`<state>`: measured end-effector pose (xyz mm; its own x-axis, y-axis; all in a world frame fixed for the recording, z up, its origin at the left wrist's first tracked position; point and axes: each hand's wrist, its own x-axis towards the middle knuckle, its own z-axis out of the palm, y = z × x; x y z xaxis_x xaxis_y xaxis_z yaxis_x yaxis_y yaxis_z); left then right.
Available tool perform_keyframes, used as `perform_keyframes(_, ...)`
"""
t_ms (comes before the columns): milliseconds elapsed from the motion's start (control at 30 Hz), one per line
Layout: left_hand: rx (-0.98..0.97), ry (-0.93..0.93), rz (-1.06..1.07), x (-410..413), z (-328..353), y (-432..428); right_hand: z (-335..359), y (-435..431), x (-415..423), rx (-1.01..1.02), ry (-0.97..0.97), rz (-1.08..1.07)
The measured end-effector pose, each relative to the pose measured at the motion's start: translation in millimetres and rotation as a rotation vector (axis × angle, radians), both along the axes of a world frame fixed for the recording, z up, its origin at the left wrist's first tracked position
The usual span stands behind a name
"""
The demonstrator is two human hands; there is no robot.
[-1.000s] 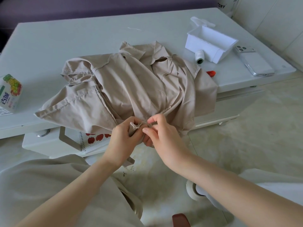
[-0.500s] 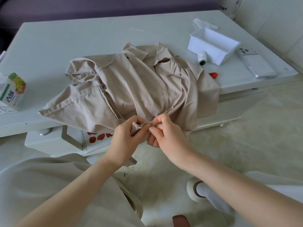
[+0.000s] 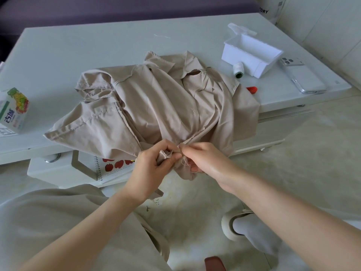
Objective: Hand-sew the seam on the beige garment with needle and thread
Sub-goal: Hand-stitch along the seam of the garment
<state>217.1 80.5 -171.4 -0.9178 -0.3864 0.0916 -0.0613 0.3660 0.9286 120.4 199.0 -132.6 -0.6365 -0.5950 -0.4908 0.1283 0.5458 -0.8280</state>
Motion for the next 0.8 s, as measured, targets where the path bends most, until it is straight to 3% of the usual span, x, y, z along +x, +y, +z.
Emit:
perform_keyframes(133, 0.059, -0.029, -0.034, 2, 2, -1, 3, 2, -4, -0.139, -0.295, -0.101)
perform_keyframes(400, 0.097, -0.081, -0.048, 0, 3, -2, 2, -2, -12, -0.300, -0.452, -0.374)
perform_keyframes(667, 0.089, -0.134, -0.068, -2, -6, -4, -5, 13, -38, -0.401, -0.301, -0.615)
perform_keyframes(800, 0.174, -0.122, -0.036, -5, -5, -3, -21, 30, -44, -0.452, -0.243, -0.742)
